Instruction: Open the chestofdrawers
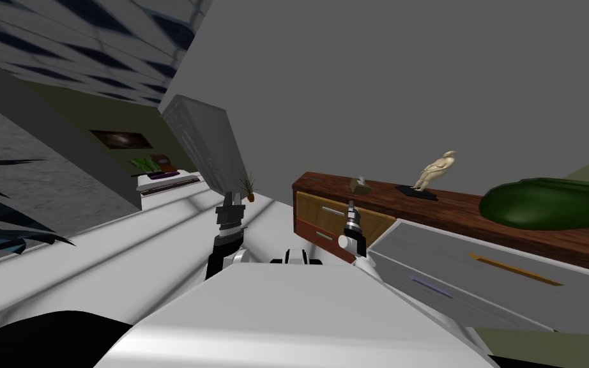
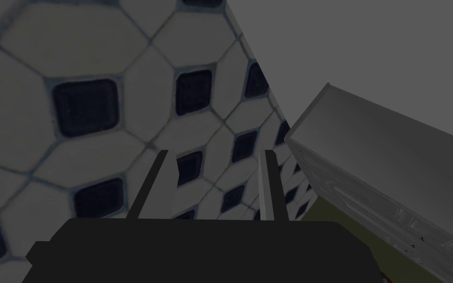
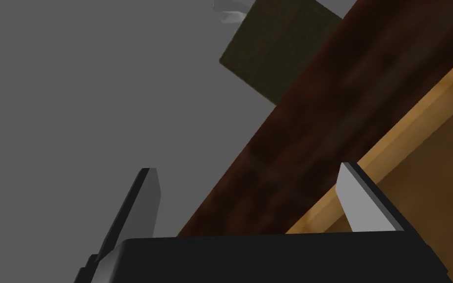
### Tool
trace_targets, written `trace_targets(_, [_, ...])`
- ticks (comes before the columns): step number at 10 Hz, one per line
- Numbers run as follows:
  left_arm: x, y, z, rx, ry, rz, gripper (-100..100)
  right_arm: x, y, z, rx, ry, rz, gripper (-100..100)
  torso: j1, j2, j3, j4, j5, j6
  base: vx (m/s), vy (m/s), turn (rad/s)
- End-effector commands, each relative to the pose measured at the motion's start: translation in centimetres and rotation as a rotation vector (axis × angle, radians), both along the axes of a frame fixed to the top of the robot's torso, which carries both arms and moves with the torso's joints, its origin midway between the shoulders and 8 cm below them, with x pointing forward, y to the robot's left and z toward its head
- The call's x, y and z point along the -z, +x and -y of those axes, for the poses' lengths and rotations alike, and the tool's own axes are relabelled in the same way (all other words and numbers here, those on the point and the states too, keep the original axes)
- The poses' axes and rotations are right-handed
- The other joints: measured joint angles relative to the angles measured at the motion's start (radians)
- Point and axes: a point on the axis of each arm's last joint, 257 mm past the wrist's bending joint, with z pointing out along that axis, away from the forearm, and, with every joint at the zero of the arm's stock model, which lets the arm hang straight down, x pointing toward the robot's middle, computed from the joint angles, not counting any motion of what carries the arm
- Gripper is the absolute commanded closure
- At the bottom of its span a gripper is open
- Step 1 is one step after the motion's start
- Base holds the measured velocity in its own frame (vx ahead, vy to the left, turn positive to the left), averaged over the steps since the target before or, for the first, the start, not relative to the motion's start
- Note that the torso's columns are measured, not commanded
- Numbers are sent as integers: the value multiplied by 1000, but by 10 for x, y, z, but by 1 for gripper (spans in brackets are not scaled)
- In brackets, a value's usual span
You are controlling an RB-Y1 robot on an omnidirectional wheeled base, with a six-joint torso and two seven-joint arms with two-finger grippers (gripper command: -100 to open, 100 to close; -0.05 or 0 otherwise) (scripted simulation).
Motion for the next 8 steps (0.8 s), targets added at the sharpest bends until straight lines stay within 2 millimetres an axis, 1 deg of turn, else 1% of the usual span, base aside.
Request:
trace_targets(1, [0, 0, 0, 0, 0, 0, 0, 35, 6, -16, -36, 123, -35, -100, -2, 0, -1, 4, 4, 2, -21, 55, 137])
trace_targets(2, [0, 0, 0, 0, 0, 0, 0, 45, 8, -18, -38, 193, -26, -100, -1, 5, 2, 10, 10, 7, -9, 43, 121])
trace_targets(3, [0, 0, 0, 0, 0, 0, 0, 45, 8, -18, -40, 197, -24, -100, -1, 10, 5, 12, 11, 8, -6, 19, 26])
trace_targets(4, [0, 0, 0, 0, 0, 0, 0, 55, 9, -22, -40, 261, -17, -100, -2, 12, 7, 12, 10, 8, -11, 12, 46])
trace_targets(5, [0, 0, 0, 0, 0, 0, 0, 55, 9, -22, -42, 268, -13, -100, -2, 9, 6, 10, 6, 3, -15, 7, 51])
trace_targets(6, [0, 0, 0, 0, 0, 0, 0, 65, 11, -27, -43, 334, -4, -100, 0, 7, 4, 8, 6, 3, -16, 5, 89])
trace_targets(8, [0, 0, 0, 0, 0, 0, 0, 65, 11, -27, -44, 336, -3, -100, 3, 3, 2, 5, 3, 0, -5, 6, 12])
